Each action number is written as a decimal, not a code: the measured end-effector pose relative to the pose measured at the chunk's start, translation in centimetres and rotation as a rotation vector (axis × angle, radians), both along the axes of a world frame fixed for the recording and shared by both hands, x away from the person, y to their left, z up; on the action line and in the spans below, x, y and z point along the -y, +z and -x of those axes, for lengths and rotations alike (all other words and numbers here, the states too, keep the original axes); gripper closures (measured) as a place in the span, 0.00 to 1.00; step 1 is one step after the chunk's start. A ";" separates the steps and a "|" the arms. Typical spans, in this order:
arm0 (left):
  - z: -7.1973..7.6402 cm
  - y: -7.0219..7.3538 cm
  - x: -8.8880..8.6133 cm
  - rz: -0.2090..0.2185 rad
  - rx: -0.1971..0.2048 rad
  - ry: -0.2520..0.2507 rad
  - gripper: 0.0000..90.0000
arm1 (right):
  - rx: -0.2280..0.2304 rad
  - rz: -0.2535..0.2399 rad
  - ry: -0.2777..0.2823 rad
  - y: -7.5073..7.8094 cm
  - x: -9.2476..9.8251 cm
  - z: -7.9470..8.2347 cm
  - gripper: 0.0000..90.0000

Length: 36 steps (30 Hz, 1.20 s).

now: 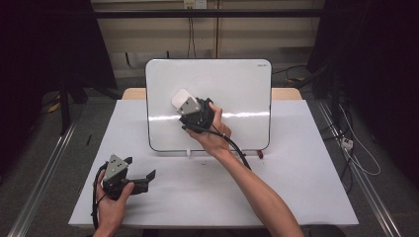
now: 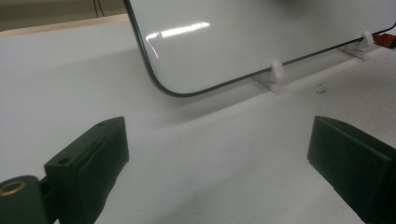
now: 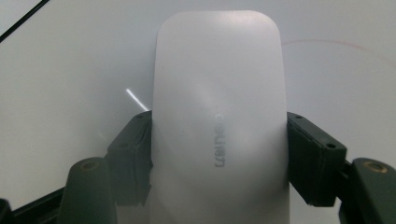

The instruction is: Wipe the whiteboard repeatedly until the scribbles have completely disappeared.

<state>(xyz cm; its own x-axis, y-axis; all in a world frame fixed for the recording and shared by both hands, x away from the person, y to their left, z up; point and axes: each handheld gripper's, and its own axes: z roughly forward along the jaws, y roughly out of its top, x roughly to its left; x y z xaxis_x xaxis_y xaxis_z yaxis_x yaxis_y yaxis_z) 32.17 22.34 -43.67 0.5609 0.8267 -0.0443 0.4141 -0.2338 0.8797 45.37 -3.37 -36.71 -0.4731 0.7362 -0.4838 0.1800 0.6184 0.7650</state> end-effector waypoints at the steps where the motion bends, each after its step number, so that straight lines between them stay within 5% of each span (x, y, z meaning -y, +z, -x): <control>1: 0.0 0.0 -0.1 -0.002 0.003 0.001 0.06 | 0.001 -0.006 -0.007 0.4 0.2 -0.3 0.35; 8: 0.1 0.0 -0.4 0.003 -0.001 0.011 0.06 | -0.005 -0.112 -0.129 3.5 3.4 -2.9 0.35; 14: 0.2 0.0 -0.5 0.005 0.003 0.017 0.06 | 0.002 -0.156 -0.208 5.3 6.4 -4.0 0.35; 19: 0.2 0.1 -0.4 0.001 0.006 0.017 0.06 | 0.018 -0.129 -0.219 5.1 5.7 -3.8 0.35; 26: 0.2 0.1 -0.5 0.002 0.010 0.016 0.06 | -0.001 -0.079 -0.172 4.4 3.9 -3.5 0.35; 36: 0.2 0.1 -0.5 0.003 0.008 0.015 0.06 | 0.038 -0.051 -0.087 2.6 0.5 -2.4 0.35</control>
